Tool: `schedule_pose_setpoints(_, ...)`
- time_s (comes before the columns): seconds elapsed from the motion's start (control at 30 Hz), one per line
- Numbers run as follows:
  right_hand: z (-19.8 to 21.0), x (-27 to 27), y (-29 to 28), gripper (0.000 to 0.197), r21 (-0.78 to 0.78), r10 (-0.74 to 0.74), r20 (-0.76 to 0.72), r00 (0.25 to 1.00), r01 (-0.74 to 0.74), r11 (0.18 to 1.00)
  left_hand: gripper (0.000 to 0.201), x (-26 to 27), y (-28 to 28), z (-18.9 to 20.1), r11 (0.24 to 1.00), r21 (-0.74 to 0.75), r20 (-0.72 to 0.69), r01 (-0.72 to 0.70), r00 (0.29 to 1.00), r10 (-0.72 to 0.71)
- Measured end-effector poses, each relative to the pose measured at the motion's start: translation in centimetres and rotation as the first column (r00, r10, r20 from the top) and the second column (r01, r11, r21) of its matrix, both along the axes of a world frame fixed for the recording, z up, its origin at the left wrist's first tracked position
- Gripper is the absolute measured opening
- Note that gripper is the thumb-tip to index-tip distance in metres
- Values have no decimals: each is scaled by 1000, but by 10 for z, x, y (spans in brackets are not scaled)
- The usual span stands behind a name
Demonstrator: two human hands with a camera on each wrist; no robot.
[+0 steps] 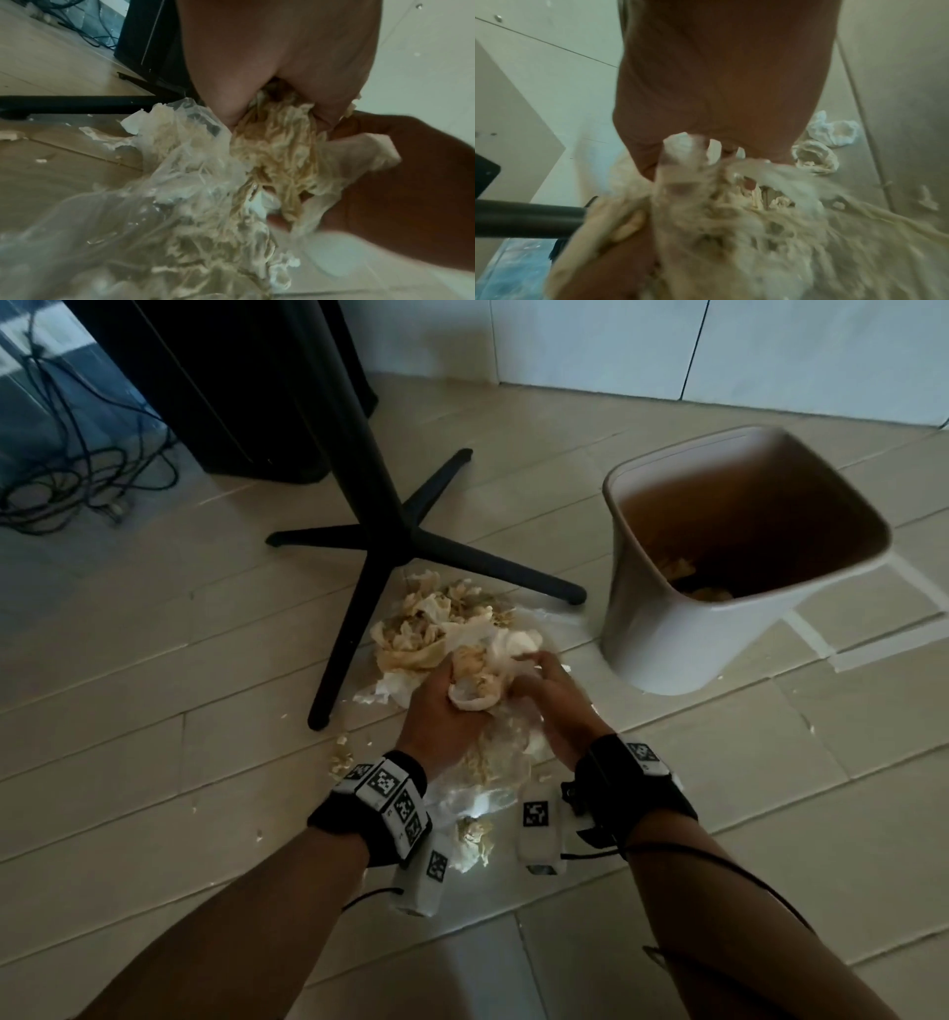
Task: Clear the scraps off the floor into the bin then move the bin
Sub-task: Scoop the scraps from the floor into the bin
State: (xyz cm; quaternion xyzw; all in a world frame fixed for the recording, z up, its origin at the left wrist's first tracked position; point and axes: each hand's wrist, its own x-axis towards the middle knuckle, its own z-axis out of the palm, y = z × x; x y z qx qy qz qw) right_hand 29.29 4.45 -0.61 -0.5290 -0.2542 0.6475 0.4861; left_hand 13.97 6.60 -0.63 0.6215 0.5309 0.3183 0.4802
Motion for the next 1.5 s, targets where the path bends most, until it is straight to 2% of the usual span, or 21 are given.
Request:
schedule_pose_setpoints(0.03,4,2,-2,59,-24,6,-12,1000,-7,1000,47,2,3,4,999,-21,45,-30,999,30)
schedule_pose_setpoints(0.1,6,4,-8,45,-61,40,-61,997,-43,997,46,8,6,14,995,-56,138,-77,987,84)
schedule_pose_setpoints(0.2,11,5,-14,32,-113,54,-298,953,-91,989,39,17,4,26,992,-106,237,-72,967,95)
schedule_pose_setpoints(0.27,13,6,-14,40,-54,87,-444,892,-124,991,37,23,1,29,992,-121,252,-39,965,69)
schedule_pose_setpoints(0.33,16,8,-11,50,-32,99,-525,845,-136,990,38,26,-3,29,993,-118,253,5,967,25)
schedule_pose_setpoints(0.47,14,8,-2,51,-82,75,-410,909,-119,989,51,25,-6,13,996,-31,66,81,995,-79)
schedule_pose_setpoints(0.53,8,7,2,48,-102,27,-316,948,-62,993,48,22,-5,-1,994,-27,-50,105,993,-106)
schedule_pose_setpoints(0.6,2,6,3,43,-116,-27,-253,967,-3,993,45,19,-3,-13,992,30,-185,120,976,-112)
schedule_pose_setpoints(0.7,-6,4,7,37,-143,-113,-199,973,85,986,58,19,-8,-18,961,227,-412,157,910,-51)
schedule_pose_setpoints(0.77,-10,4,10,32,-166,-143,-145,979,119,979,66,20,-11,-14,950,288,-347,124,938,-17)
schedule_pose_setpoints(0.83,-12,4,13,25,-181,-128,-113,985,106,978,80,18,-8,-14,962,262,-232,83,972,-21)
schedule_pose_setpoints(0.9,-14,4,14,32,-205,-122,-110,987,97,974,98,17,-5,-12,992,104,-122,78,990,-66)
schedule_pose_setpoints(0.97,-16,3,15,36,-188,-142,-87,986,124,974,98,21,-6,-13,990,-73,53,121,992,-117)
schedule_pose_setpoints(1.0,-18,2,14,31,-161,-156,-82,984,141,977,94,23,-7,-13,985,-107,81,135,989,-127)
schedule_pose_setpoints(1.1,-21,-2,9,12,-112,-202,-87,976,192,975,75,28,-5,-16,990,-85,45,117,993,-113)
schedule_pose_setpoints(1.2,-21,-3,4,10,-74,-179,-131,975,171,983,57,33,-5,-12,992,3,45,128,991,-128)
schedule_pose_setpoints(1.27,-17,2,2,20,-72,-138,-194,971,126,989,52,38,-5,-7,992,33,74,124,989,-126)
schedule_pose_setpoints(1.37,-6,14,-3,48,-70,-8,-356,934,-18,997,70,40,-3,-6,997,26,92,68,993,-71)
schedule_pose_setpoints(1.4,-3,17,-4,53,-64,31,-363,931,-58,996,68,40,-3,-6,997,36,70,65,995,-67)
schedule_pose_setpoints(1.5,-3,20,-3,54,-53,79,-309,948,-100,994,41,38,-5,-10,994,50,-24,100,995,-99)
